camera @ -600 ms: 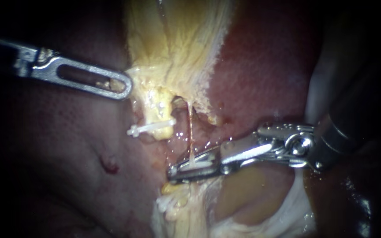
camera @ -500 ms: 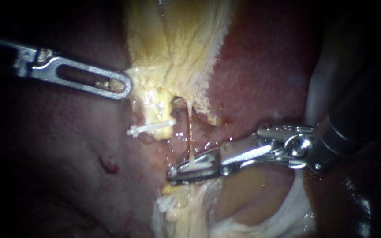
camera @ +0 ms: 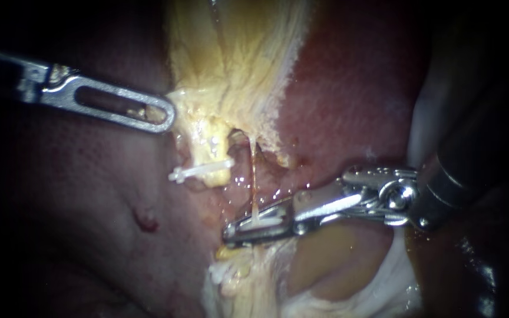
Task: Going back first clip right tube
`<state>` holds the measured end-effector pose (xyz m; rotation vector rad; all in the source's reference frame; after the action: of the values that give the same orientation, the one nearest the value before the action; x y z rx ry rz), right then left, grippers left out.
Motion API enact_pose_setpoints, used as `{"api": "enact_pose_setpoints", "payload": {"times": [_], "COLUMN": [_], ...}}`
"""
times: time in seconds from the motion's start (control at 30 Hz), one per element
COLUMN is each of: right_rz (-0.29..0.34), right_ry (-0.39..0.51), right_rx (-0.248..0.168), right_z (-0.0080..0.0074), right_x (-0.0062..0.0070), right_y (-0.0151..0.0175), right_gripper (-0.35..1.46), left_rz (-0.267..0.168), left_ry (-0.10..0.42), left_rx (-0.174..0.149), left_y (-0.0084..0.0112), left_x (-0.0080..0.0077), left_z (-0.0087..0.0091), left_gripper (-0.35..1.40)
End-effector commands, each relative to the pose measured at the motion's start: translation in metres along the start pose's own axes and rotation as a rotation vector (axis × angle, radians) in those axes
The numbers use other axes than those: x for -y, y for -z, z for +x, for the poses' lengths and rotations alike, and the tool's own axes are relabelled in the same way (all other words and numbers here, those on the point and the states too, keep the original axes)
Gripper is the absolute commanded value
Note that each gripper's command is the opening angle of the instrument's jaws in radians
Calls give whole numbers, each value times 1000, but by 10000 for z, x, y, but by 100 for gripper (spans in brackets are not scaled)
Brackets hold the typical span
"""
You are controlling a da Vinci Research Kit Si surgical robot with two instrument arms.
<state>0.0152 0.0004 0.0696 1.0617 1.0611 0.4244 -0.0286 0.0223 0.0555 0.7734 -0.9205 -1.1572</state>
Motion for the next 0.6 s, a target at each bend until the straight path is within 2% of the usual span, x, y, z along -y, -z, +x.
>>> {"api": "enact_pose_setpoints", "payload": {"times": [0.03,0.13,0.37,0.6], "right_rz": [-14,-67,-107,-167], "right_ry": [7,36,106,230], "right_rx": [-19,-50,-63,-75], "right_z": [-1,1,-1,-3], "right_x": [-1,-3,-4,-9], "right_y": [0,-3,-7,-5], "right_gripper": [27,45,50,50], "left_rz": [0,0,0,0], "left_ry": [0,0,0,0], "left_rx": [0,0,0,0], "left_y": [0,0,0,0], "left_x": [0,0,0,0], "left_z": [0,0,0,0], "left_gripper": [-35,-35,-35,-35]}}
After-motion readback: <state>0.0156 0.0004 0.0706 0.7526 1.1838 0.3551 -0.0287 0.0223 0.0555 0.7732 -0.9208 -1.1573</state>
